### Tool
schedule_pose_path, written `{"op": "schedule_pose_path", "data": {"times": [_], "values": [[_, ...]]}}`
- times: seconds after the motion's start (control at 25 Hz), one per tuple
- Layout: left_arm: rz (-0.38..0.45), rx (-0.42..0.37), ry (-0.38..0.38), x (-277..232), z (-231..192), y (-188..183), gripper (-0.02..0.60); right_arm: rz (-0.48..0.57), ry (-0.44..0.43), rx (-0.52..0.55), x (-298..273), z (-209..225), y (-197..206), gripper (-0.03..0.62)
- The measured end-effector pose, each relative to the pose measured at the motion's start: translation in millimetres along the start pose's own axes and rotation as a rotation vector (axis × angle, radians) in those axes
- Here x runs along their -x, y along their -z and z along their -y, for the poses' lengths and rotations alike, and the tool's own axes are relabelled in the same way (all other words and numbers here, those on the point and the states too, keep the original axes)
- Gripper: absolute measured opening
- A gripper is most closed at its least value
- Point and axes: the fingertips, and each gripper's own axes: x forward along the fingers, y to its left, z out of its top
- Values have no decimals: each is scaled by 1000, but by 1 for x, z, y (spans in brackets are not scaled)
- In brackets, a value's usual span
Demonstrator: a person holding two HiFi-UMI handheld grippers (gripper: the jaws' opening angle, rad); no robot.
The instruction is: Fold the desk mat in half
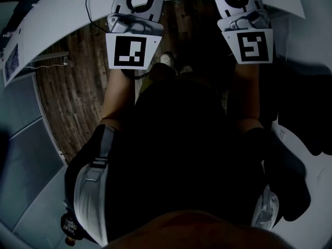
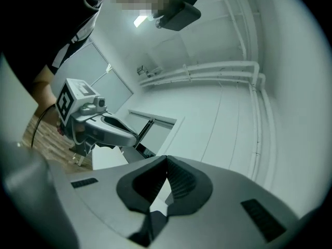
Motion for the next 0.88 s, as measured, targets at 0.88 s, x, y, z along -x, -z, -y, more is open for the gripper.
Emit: {"op": "schedule_pose_path", "data": {"times": [0.88], "values": [[20, -38, -22, 24, -9, -2, 8, 1, -35, 89, -11, -42, -23, 28]]}}
